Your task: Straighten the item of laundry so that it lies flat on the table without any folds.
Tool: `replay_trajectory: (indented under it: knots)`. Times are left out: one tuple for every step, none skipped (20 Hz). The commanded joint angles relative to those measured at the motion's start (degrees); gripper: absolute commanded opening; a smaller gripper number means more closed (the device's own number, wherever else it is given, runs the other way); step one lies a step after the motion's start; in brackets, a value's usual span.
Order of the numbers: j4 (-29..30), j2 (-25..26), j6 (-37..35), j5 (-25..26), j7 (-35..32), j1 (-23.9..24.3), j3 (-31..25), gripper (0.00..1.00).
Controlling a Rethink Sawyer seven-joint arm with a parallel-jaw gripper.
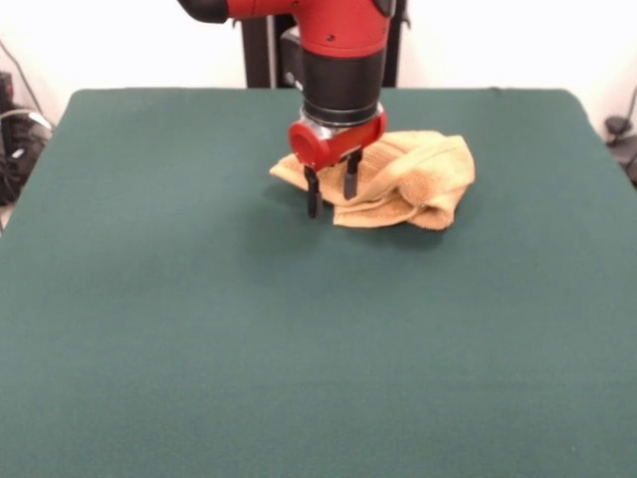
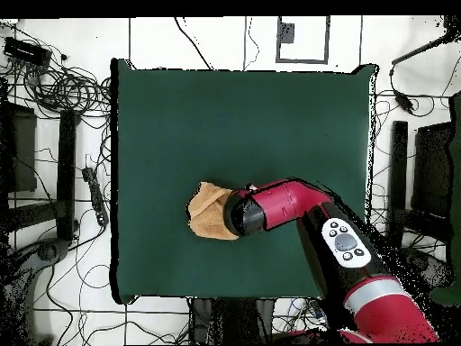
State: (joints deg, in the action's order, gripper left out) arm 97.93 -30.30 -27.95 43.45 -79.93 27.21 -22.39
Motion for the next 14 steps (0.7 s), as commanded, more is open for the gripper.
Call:
replay_trajectory:
  knots:
    - [4.27, 1.53, 3.67, 0.94, -5.83, -3.30, 0.05, 1.00]
    - [4.47, 1.28, 3.68, 0.87, -5.75, -3.30, 0.06, 1.00]
    - [4.58, 1.22, 3.76, 0.82, -5.74, -3.39, 0.15, 1.00]
    - [4.69, 1.17, 3.83, 0.78, -5.73, -3.48, 0.23, 1.00]
    - [4.60, 1.25, 3.81, 0.68, -5.68, -3.61, 0.28, 1.00]
    - [4.60, 1.36, 3.99, 0.67, -5.78, -3.78, 0.41, 1.00]
    - [4.65, 1.41, 4.11, 0.63, -5.78, -3.80, 0.46, 1.00]
    - [4.73, 1.37, 4.21, 0.61, -5.86, -3.95, 0.56, 1.00]
    - [4.84, 1.27, 4.15, 0.53, -5.83, -3.98, 0.61, 1.00]
    - [4.92, 1.17, 4.09, 0.44, -5.76, -4.00, 0.61, 1.00]
    - [4.99, 1.11, 4.07, 0.40, -5.70, -4.01, 0.61, 1.00]
    - [4.94, 1.17, 4.04, 0.33, -5.69, -4.07, 0.62, 1.00]
    - [4.92, 1.22, 4.06, 0.36, -5.66, -4.13, 0.63, 1.00]
    - [4.90, 1.28, 4.08, 0.38, -5.63, -4.19, 0.65, 1.00]
